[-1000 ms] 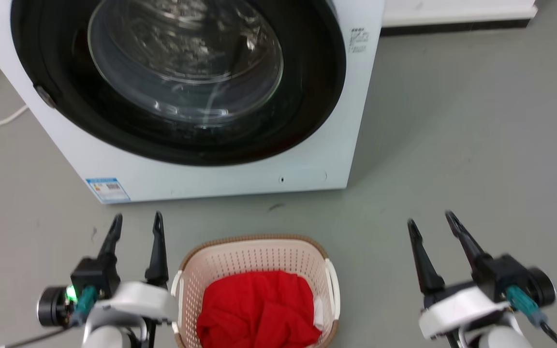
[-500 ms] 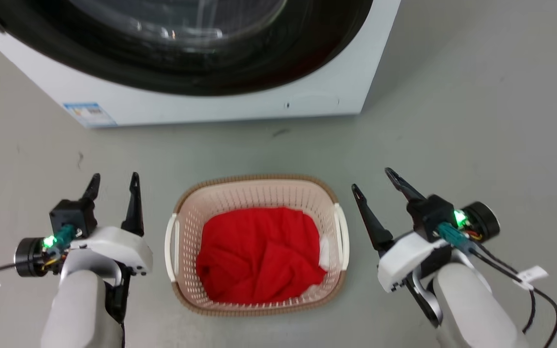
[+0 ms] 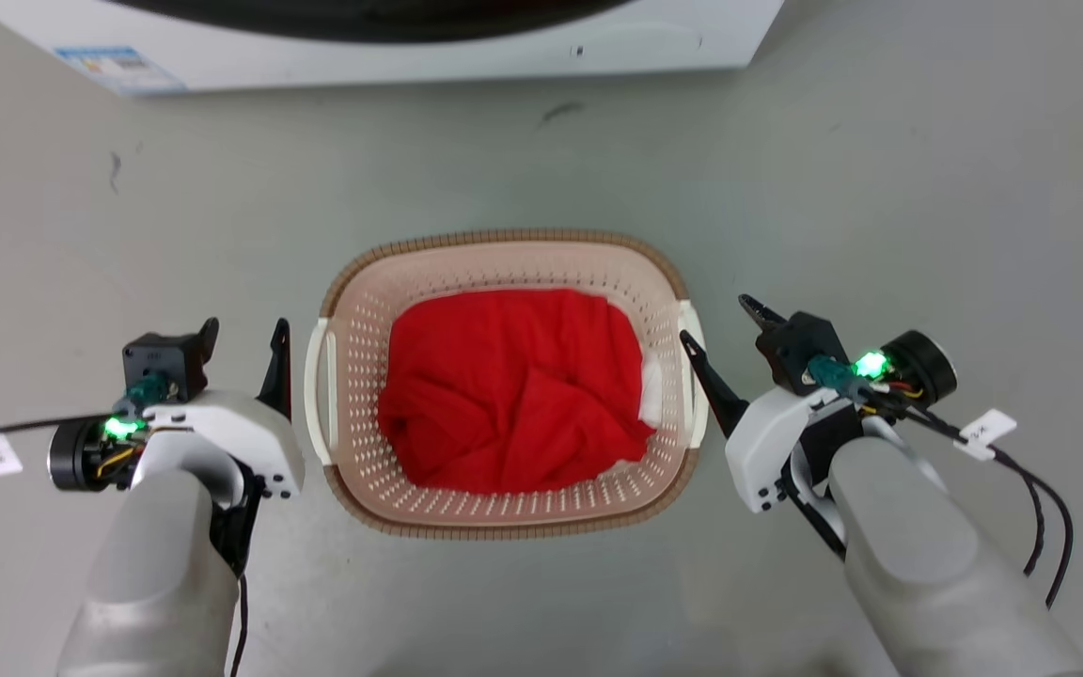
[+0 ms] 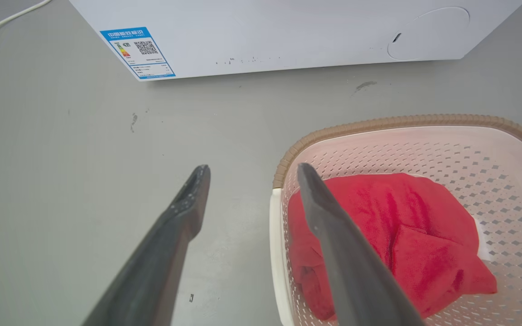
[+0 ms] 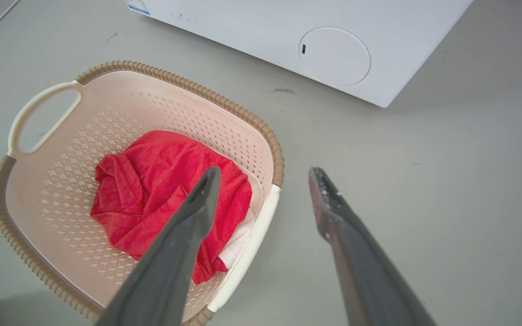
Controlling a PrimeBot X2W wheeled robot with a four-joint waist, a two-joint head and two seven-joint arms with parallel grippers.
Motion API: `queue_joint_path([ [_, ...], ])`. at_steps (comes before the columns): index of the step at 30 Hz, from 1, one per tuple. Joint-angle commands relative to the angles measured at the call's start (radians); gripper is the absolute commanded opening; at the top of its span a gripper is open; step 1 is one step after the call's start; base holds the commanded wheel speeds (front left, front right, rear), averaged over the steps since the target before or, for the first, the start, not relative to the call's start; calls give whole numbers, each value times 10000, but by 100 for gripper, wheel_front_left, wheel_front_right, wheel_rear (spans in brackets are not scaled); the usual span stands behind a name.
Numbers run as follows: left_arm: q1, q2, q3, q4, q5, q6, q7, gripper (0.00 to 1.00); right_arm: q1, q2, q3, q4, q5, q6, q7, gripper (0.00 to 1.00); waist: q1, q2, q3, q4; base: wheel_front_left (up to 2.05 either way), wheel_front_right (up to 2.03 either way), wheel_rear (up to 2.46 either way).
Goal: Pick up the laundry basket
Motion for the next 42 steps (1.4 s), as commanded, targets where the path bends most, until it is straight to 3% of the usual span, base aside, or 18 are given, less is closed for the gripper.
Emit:
queue_joint_path([
  [1, -215, 60, -79, 110, -115, -14, -26, 100, -273, -9, 28, 157, 26, -7, -21, 100, -2, 0, 433, 80, 0, 0, 0],
  [13, -1895, 249, -2060, 2055, -1617, -16, -24, 100, -1923, -9, 590, 2315, 458, -7, -23, 100, -2, 0, 1986, 169, 0, 0, 0],
  [33, -2964, 280, -4656, 3202, -3636, -18, 178, 100, -2684, -12, 1707, 3310, 1570, -7, 177, 100, -2, 0, 3051, 324, 0, 0, 0],
  [34, -3021, 302, -4774, 3238, -3685, -18, 205, 33, -2689, -12, 1753, 3322, 1611, -7, 196, 100, -2, 0, 3065, 331, 0, 0, 0],
  [35, -3044, 276, -4874, 3269, -3781, -18, 256, 0, -2705, -12, 1788, 3305, 1694, -7, 186, 0, -2, 0, 3071, 333, 0, 0, 0],
  [42, -3054, 188, -5468, 3354, -4247, -7, 307, 0, -2660, -17, 2204, 3433, 1931, 21, 236, 0, -2, 0, 2857, 359, 0, 0, 0],
])
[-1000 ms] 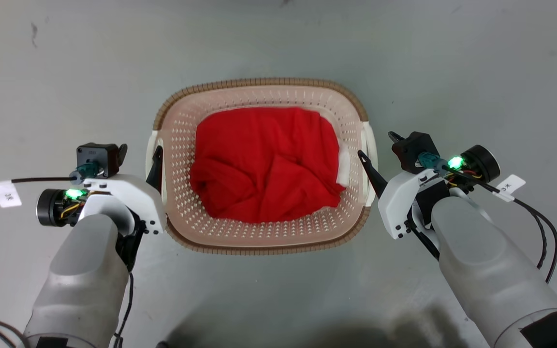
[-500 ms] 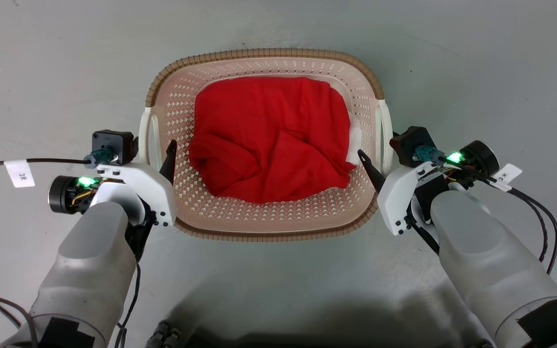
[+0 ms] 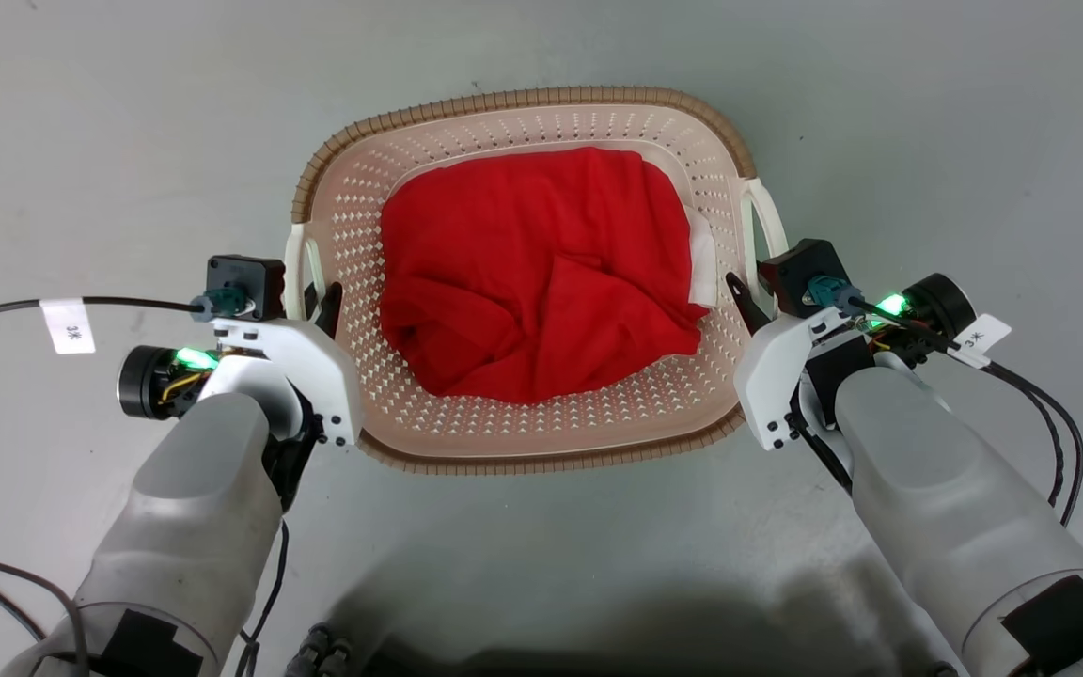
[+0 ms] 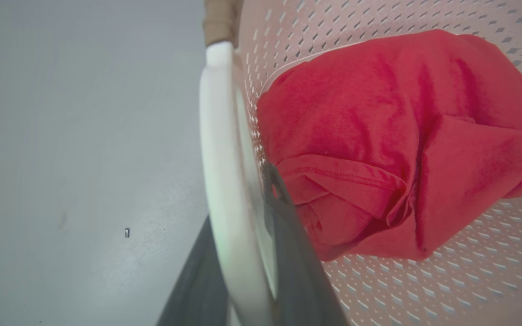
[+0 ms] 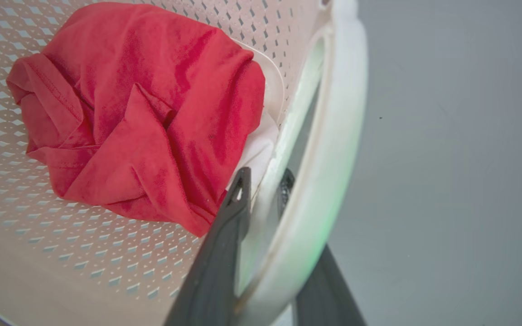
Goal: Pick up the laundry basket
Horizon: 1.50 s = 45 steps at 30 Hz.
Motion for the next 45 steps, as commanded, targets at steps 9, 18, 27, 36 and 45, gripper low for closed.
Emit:
queue_joint_path([
  [9, 577, -150, -673, 133, -685, 6, 224, 0, 636, 5, 906, -94, 677, 83, 381, 0, -1, 0, -1376, -33, 0, 0, 0],
  [18, 1400, -167, -1393, 9, -1447, -5, 1061, 0, 1410, 19, 1695, 13, 1589, 87, 947, 0, -1, 0, -3209, -316, 0, 0, 0],
  [27, 2095, -68, -2125, -279, -2212, -14, 2041, 0, 2022, 26, 2469, -29, 2642, 87, 1889, 0, -1, 0, -4870, -703, 0, 0, 0],
  [36, 2747, 19, -2860, -532, -2921, -16, 3005, 0, 2683, 37, 3261, -217, 3773, 87, 2721, 0, -1, 0, -6451, -1003, 0, 0, 0],
  [45, 3233, 86, -3475, -785, -3600, -19, 3653, 0, 3276, -54, 4065, -298, 4796, 90, 3396, 0, -1, 0, -7802, -1131, 0, 0, 0],
])
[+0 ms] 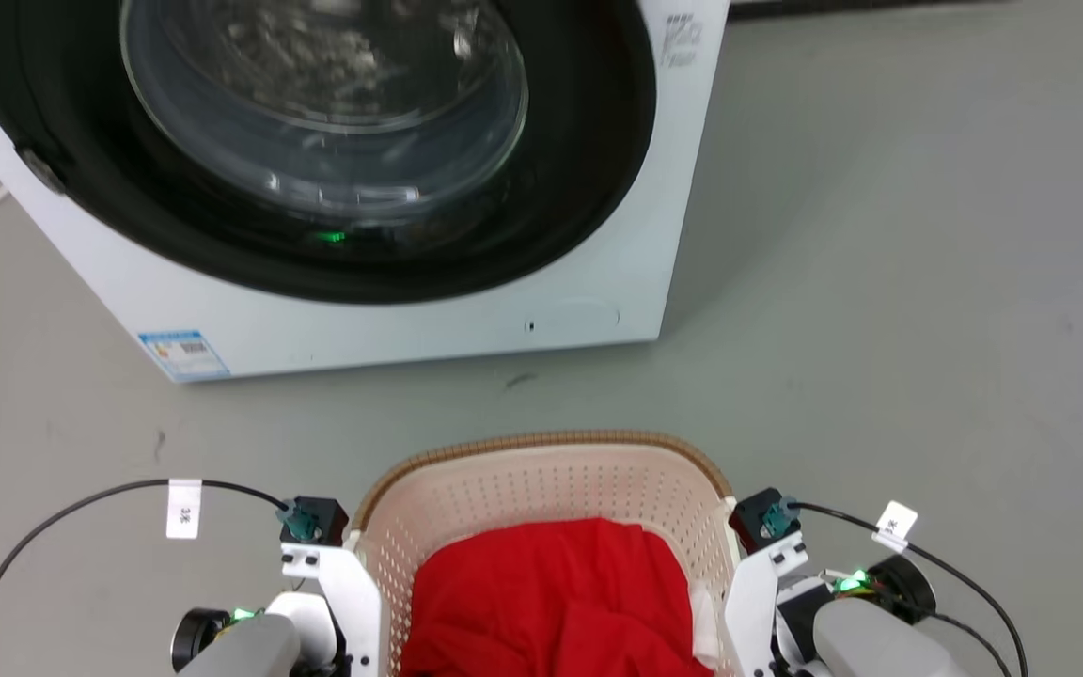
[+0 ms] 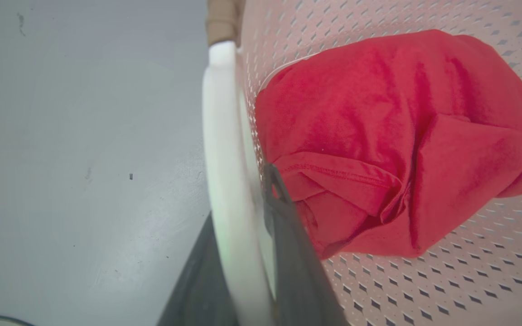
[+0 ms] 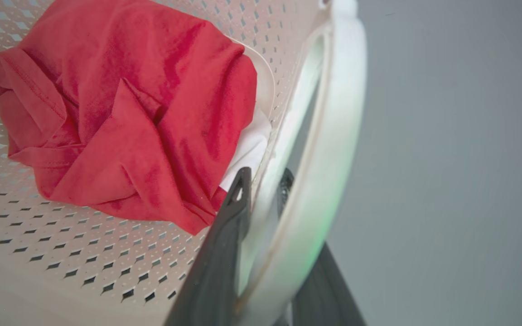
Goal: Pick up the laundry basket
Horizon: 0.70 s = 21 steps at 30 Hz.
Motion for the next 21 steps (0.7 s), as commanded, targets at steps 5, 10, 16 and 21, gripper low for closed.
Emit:
queue_joint_path([
  [5, 397, -128, -455, -162, -417, -61, 398, 0, 395, -86, 597, -205, 573, 131, 188, 0, 2, 0, -1068, -99, 0, 0, 0],
  [10, 479, -126, -706, -150, -684, -61, 682, 0, 449, -237, 929, -217, 971, 129, 256, 0, 2, 0, -1283, -59, 0, 0, 0],
  [16, 608, -133, -945, -147, -1029, -62, 930, 0, 518, -330, 1280, -198, 1365, 126, 303, 0, 2, 0, -1441, 22, 0, 0, 0],
  [21, 622, -83, -1137, -130, -1225, -62, 963, 0, 528, -339, 1565, -207, 1664, 125, 326, 0, 2, 0, -1513, 37, 0, 0, 0],
])
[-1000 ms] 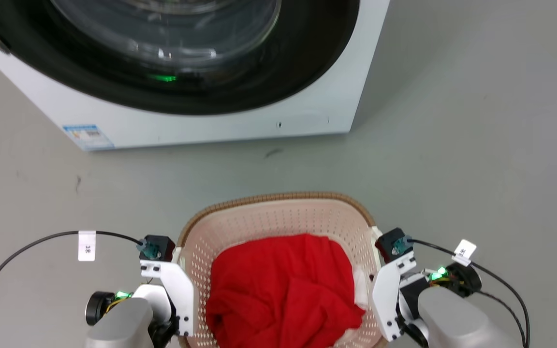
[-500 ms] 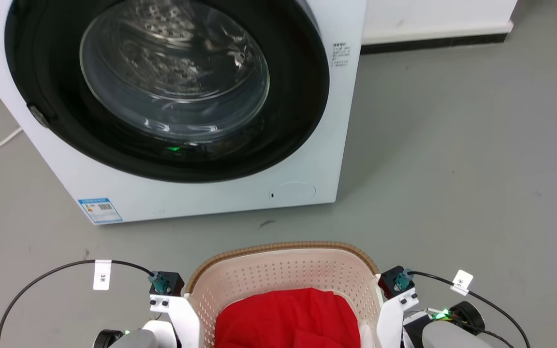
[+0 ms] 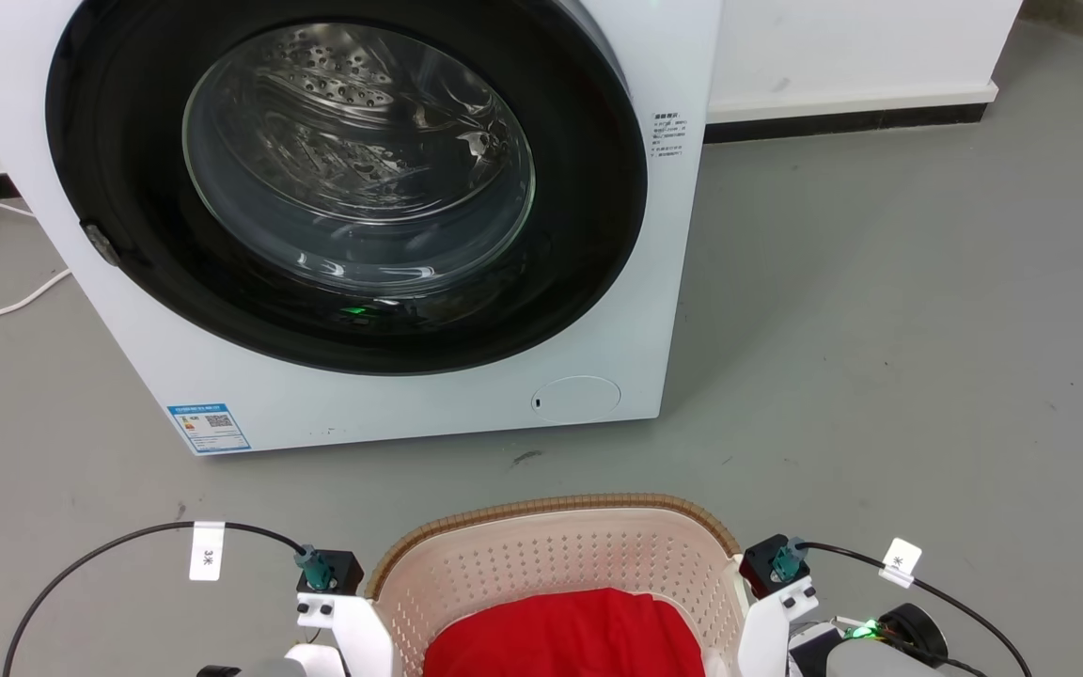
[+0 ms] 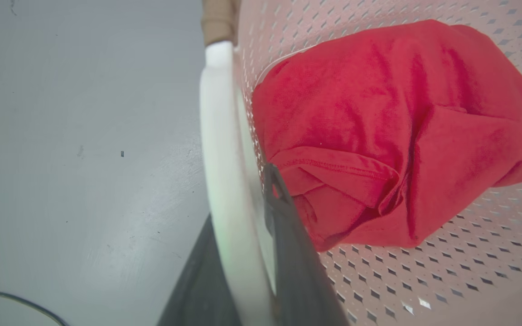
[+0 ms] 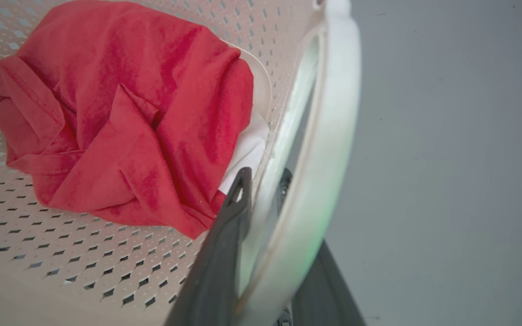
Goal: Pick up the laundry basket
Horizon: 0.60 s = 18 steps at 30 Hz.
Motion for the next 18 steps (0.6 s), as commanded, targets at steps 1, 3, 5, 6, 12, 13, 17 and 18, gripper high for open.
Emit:
queue_joint_path([
  [1, 59, -48, -86, -69, -17, -76, 36, 0, 58, 30, 85, -100, 34, 115, -48, 0, 2, -1, -13, 4, 0, 0, 0],
  [3, 80, -40, -211, -56, -172, -76, 77, 0, 69, 15, 297, -73, 245, 115, -101, 0, 2, -1, -57, 14, 0, 0, 0],
  [5, 72, -35, -277, -48, -257, -76, 68, 0, 59, 9, 400, -59, 331, 116, -131, 0, 2, -1, -65, 21, 0, 0, 0],
  [6, 65, -33, -315, -40, -272, -76, 66, 0, 44, 6, 454, -51, 367, 116, -145, 0, 2, -1, -68, 23, 0, 0, 0],
  [12, 1, -31, -484, -21, -475, -76, 64, 0, -48, -15, 749, -28, 628, 116, -193, 0, 2, -1, -68, 47, 0, 0, 0],
  [13, -15, -30, -512, -19, -509, -76, 55, 0, -62, -18, 793, -22, 666, 116, -202, 0, 2, -1, -67, 54, 0, 0, 0],
  [17, -53, -22, -622, 2, -614, -76, 30, 0, -102, -18, 949, 5, 821, 116, -224, 0, 2, -1, -65, 67, 0, 0, 0],
  [18, -61, -19, -650, 5, -657, -76, 19, 0, -112, -15, 984, 15, 876, 116, -228, 0, 2, -1, -61, 68, 0, 0, 0],
])
